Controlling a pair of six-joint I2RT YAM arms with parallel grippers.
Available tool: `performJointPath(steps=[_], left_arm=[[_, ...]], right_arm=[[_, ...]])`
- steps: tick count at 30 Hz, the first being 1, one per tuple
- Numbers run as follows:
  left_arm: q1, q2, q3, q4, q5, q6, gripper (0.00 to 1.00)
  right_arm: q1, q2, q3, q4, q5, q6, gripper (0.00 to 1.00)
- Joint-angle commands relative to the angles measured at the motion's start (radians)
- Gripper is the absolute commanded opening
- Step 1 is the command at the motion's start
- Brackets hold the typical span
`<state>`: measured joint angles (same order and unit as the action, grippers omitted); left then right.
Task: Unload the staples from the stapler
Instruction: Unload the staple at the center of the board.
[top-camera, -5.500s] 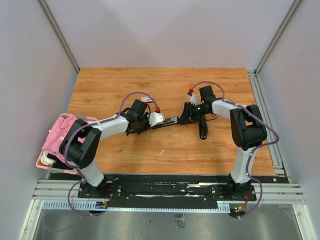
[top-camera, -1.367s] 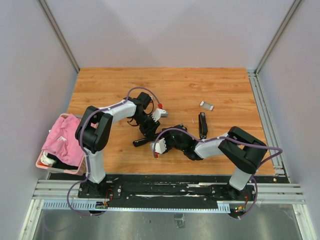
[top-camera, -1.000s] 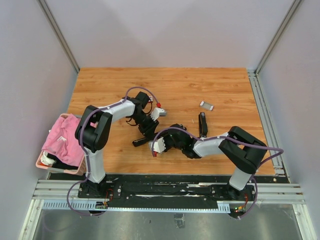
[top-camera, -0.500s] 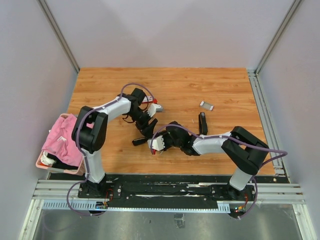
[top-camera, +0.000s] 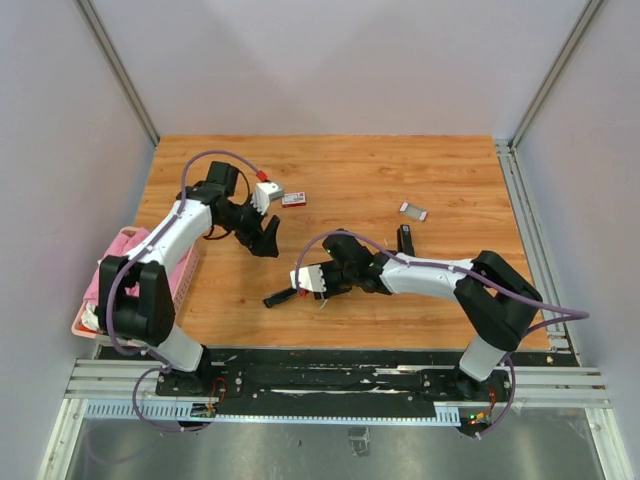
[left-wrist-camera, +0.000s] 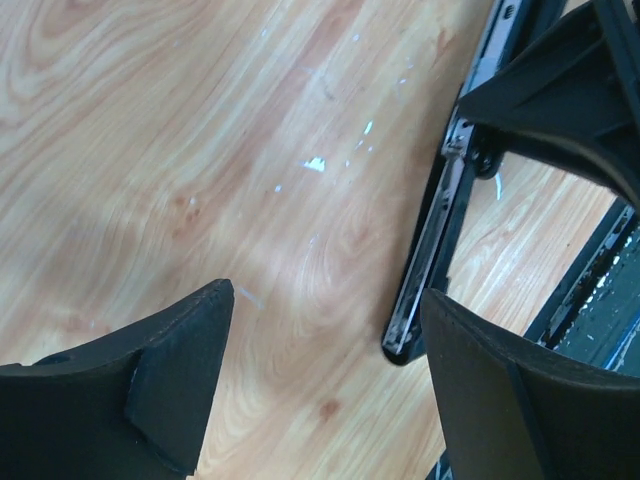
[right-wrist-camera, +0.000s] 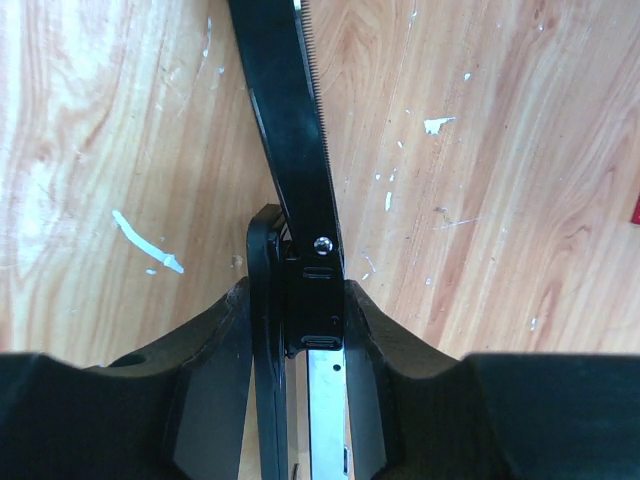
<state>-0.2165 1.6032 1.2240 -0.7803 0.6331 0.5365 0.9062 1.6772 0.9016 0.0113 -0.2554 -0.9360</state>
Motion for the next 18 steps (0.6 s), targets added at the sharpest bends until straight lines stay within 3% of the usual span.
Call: performJointPath(steps=[1, 11, 18], left_arm=[[0.057, -0.099, -0.102, 0.046, -0.026, -0.024, 0.80], [0.132, -0.250, -0.220, 0.034, -0.029, 0.014, 0.84], [0.131, -0.179, -0.220, 0.036, 0.058, 0.048, 0.91]], right_arm=[[-0.019, -0.002, 0.110, -0.157, -0.094, 0.085, 0.24], [-0.041, 0.135, 0.356, -0.468, -0.224, 0.199, 0.21], [-0.061, 0.197, 0.455, -0.587, -0.298, 0.213, 0.20]])
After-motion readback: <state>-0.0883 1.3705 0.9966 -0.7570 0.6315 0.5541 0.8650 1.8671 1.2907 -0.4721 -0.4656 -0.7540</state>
